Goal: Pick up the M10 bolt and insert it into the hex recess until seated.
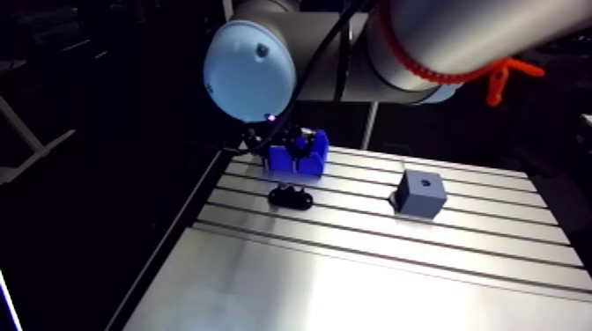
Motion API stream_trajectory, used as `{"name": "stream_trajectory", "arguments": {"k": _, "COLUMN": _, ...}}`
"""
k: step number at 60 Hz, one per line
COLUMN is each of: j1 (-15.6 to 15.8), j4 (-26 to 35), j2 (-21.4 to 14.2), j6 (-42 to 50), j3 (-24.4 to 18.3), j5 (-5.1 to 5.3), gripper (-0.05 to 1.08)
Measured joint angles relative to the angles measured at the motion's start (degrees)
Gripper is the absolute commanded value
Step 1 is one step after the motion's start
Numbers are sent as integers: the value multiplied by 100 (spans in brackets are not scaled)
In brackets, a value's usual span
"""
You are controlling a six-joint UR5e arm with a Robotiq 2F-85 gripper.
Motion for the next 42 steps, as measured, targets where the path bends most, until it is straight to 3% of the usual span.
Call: {"name": "stream_trajectory", "arguments": {"k": 42, "j1": 18, "j4": -298, "j2": 144, "j6": 20, "j3": 197, "j5": -6, "gripper": 51}}
